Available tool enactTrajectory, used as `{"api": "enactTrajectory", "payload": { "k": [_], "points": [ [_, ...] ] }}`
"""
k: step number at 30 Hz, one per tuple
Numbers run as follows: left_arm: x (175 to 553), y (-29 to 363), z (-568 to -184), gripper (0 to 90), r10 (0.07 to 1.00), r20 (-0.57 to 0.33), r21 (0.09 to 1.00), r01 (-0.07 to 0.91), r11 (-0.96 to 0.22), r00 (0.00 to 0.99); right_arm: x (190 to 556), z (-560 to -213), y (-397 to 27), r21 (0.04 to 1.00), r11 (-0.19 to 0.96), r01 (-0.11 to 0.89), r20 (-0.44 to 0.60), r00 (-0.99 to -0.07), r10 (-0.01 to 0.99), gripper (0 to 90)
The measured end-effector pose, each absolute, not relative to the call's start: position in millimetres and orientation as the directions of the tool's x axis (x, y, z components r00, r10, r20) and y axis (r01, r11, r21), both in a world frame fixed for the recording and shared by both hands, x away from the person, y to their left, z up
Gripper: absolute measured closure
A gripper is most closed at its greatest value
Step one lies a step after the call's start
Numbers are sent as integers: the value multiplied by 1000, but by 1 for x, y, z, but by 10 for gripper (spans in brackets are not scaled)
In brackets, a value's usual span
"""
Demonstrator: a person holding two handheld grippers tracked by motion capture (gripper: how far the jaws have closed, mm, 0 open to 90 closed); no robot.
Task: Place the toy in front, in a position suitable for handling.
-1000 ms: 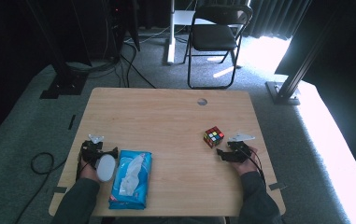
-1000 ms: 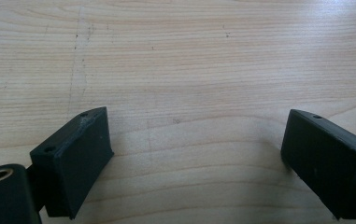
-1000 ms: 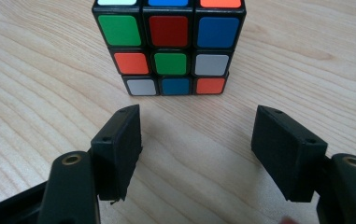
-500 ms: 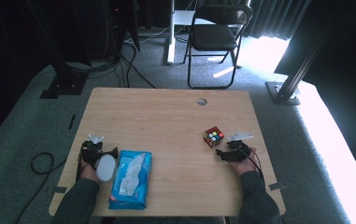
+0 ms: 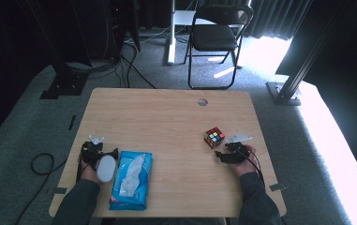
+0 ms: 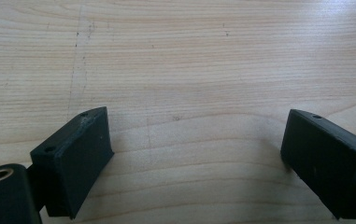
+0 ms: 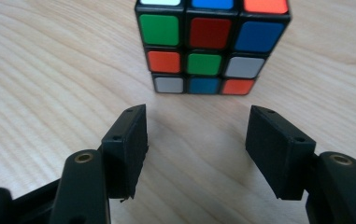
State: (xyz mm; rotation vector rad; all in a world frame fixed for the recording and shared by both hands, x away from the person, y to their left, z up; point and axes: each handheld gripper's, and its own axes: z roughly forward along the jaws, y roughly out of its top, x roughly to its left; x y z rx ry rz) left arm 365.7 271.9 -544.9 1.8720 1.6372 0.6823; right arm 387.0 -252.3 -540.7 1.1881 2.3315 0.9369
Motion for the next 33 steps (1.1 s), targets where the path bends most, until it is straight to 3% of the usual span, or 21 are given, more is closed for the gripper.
{"api": "enactTrajectory", "payload": {
  "k": [3,4,9,15,23,33],
  "points": [
    [366,272,-545,86,992,16,697,710,-102,127,386,-541,-252,703,426,569,-19,-584,812,388],
    [366,272,-545,86,992,16,697,710,-102,127,386,-540,-250,705,425,568,-22,-582,813,333],
    [365,271,-545,86,992,14,699,708,-98,124,385,-532,-248,733,397,553,-34,-553,833,223],
    [365,271,-545,86,992,14,699,708,-99,124,392,-530,-245,748,374,549,-24,-541,841,188],
    [365,271,-545,86,992,15,698,709,-100,125,401,-529,-238,758,357,545,-10,-538,843,197],
    [365,271,-545,86,992,15,698,709,-99,125,414,-545,-233,731,344,590,24,-526,850,306]
  ]
}}
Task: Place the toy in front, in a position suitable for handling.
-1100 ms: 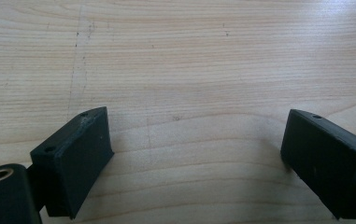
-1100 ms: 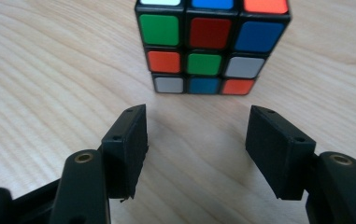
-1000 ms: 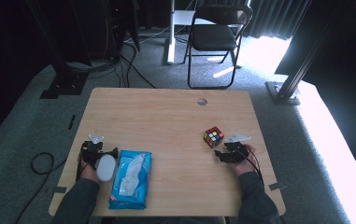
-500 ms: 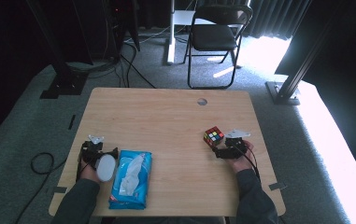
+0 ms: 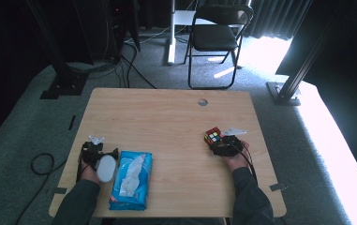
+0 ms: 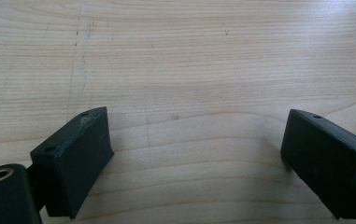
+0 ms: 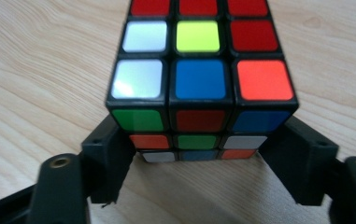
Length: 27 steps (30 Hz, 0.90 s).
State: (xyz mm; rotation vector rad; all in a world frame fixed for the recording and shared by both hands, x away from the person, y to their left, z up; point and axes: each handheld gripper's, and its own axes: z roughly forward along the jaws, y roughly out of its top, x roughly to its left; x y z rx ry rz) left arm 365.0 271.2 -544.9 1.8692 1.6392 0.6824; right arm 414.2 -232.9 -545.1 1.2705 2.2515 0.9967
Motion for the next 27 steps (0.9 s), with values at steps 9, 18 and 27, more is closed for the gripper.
{"api": "enactTrajectory", "payload": {
  "k": [9,18,27],
  "points": [
    [365,271,-545,86,992,14,698,709,-99,125,414,-546,-232,736,339,587,37,-534,845,329],
    [365,271,-545,86,992,15,698,709,-100,125,411,-546,-226,736,380,560,-9,-553,833,342],
    [365,271,-545,86,992,14,698,709,-99,124,411,-545,-224,742,376,554,-6,-556,831,342]
  ]
}}
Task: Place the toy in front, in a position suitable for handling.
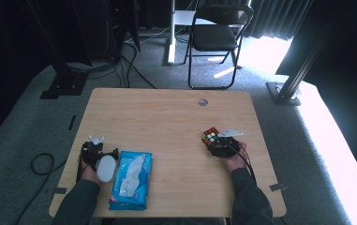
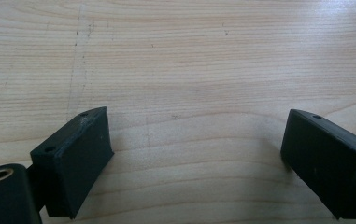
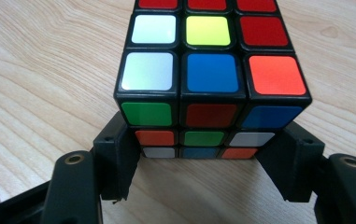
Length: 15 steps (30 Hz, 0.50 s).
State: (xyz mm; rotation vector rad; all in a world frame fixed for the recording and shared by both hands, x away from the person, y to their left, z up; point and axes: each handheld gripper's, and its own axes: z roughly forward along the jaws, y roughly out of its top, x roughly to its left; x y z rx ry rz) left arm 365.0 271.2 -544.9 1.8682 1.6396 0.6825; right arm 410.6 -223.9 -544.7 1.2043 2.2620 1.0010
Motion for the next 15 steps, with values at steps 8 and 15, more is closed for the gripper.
{"api": "enactTrajectory", "payload": {
  "k": [8,15],
  "points": [
    [365,271,-545,86,992,14,698,709,-98,124,408,-540,-216,757,382,530,-10,-575,818,343],
    [365,271,-545,86,992,14,698,709,-99,124,407,-538,-205,759,403,511,-19,-601,799,343]
  ]
}}
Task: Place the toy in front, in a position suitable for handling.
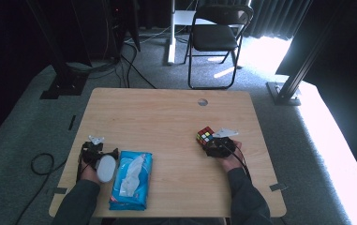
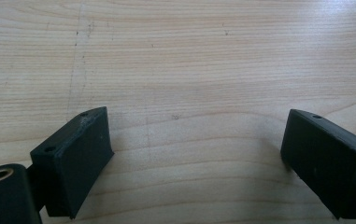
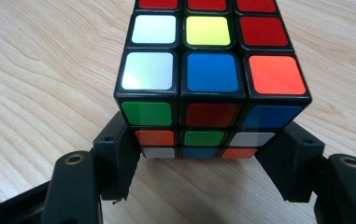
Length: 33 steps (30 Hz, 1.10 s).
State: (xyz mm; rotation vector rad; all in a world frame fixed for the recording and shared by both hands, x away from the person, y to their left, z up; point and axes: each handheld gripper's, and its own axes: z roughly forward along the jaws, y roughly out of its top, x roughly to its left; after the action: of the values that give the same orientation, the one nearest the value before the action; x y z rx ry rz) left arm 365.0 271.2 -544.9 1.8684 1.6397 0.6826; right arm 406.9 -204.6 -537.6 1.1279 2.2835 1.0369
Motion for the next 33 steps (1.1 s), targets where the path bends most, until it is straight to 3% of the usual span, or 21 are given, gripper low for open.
{"api": "enactTrajectory", "payload": {
  "k": [33],
  "points": [
    [365,271,-545,86,992,14,698,709,-99,124,405,-534,-146,766,474,435,-42,-701,712,343]
  ]
}}
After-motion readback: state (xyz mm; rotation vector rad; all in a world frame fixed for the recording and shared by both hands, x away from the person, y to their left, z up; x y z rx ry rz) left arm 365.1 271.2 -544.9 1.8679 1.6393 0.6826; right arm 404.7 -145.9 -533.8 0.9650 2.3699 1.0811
